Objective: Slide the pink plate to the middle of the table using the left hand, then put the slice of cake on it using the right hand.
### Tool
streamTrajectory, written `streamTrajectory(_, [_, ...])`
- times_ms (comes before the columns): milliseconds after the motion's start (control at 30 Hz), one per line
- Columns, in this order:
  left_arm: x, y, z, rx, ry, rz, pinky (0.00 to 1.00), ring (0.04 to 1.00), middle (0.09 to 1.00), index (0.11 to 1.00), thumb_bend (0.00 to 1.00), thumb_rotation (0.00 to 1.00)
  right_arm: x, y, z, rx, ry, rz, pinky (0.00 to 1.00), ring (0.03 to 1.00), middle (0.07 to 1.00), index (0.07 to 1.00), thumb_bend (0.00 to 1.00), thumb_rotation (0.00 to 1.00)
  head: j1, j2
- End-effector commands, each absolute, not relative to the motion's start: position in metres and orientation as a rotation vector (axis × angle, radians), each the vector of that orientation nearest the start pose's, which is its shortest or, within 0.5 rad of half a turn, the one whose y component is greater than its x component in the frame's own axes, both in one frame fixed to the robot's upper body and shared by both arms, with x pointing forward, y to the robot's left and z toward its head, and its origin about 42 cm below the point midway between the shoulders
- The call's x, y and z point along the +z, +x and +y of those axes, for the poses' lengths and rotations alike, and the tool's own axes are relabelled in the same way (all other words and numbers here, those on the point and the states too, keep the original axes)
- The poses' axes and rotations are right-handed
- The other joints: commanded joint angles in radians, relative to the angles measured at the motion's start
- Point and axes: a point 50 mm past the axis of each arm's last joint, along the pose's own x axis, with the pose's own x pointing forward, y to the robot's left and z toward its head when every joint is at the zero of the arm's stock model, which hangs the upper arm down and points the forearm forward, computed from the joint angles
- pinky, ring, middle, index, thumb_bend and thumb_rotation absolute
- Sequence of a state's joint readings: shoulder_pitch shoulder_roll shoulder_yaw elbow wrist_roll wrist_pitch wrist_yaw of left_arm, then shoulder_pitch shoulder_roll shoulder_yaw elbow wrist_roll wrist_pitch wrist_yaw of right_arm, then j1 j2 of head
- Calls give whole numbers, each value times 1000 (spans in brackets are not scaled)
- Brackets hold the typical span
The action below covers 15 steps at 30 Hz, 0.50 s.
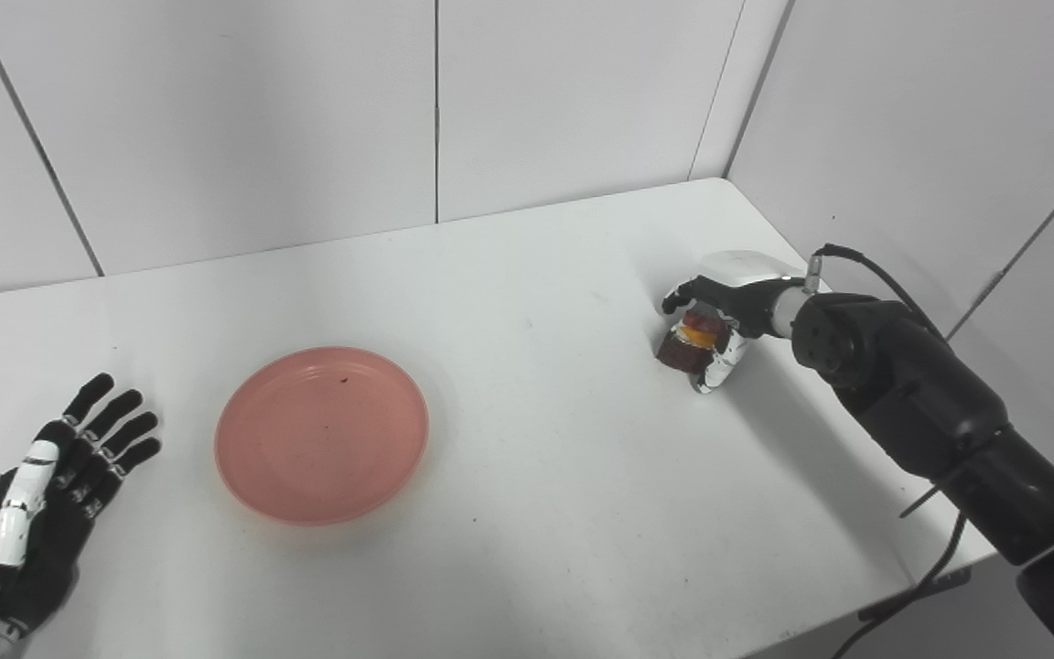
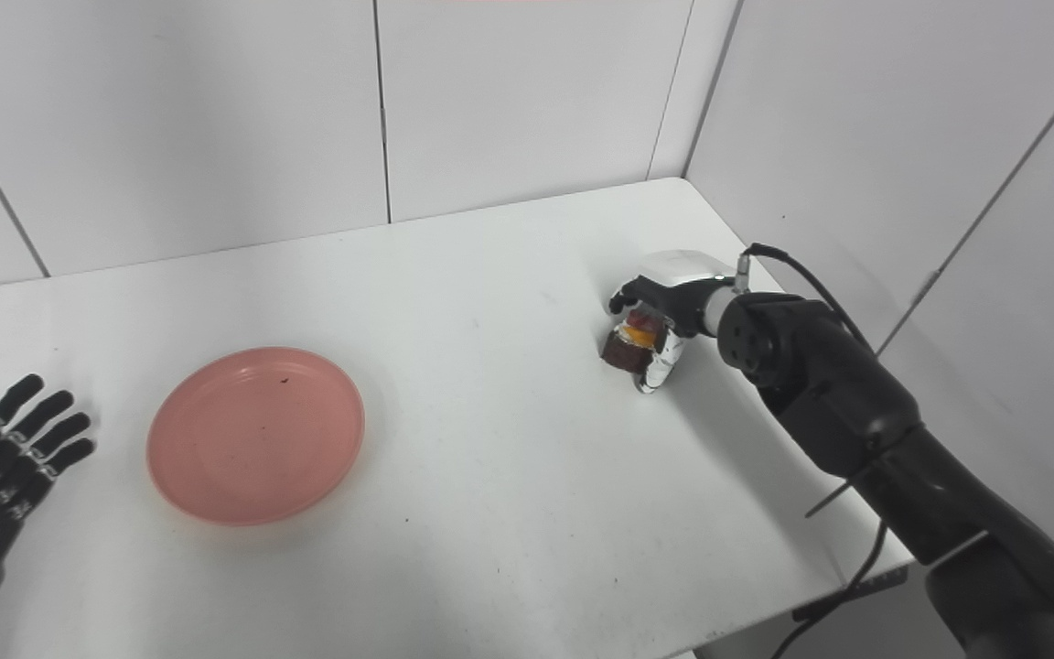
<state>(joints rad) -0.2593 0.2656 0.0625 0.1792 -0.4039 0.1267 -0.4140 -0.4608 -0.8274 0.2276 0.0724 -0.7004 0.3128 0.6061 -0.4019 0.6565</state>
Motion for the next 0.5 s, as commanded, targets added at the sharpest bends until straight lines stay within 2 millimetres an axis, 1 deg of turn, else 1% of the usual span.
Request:
streamTrajectory(0, [107,347,288,-373,-164,169,871,889,916,915,468,879,292,405,-413,172,-1528,295,622,683,744,721,796,0,1,0])
streamTrajectory(67, [107,348,288,-376,-165,167,873,891,919,918,469,881,291,405,-413,164,-1540,302,575,622,685,680,736,0,1,0])
streamTrajectory(100, [107,348,288,-375,-166,168,875,893,920,918,470,881,291,405,-413,163,-1542,303,553,602,657,628,668,23,1,0])
streamTrajectory(133, [107,348,288,-374,-166,168,873,892,919,916,472,879,291,404,-413,159,-1545,304,521,576,625,538,561,86,1,0])
streamTrajectory(167, [107,348,288,-373,-167,168,873,891,919,916,472,879,291,404,-414,151,-1550,305,516,572,621,529,551,92,1,0])
streamTrajectory(200, [107,348,288,-372,-167,170,871,890,918,915,473,875,291,404,-415,142,-1553,308,484,546,537,510,536,37,1,0])
streamTrajectory(267, [107,348,288,-371,-168,170,868,889,917,914,473,875,291,404,-416,131,-1554,310,460,527,488,504,528,9,2,0])
streamTrajectory(300, [107,348,288,-373,-169,170,869,889,917,915,471,875,290,404,-417,127,-1551,309,420,490,461,514,524,4,2,0])
streamTrajectory(333, [107,348,288,-372,-170,171,869,889,918,915,470,878,290,405,-419,124,-1544,303,361,432,431,526,519,1,2,0])
streamTrajectory(400, [107,348,288,-372,-171,171,871,890,917,913,473,877,290,405,-422,120,-1529,294,338,410,422,532,517,0,2,0])
streamTrajectory(467, [107,348,288,-374,-169,169,871,891,920,917,469,882,291,405,-425,116,-1514,289,347,423,425,536,516,0,7,0])
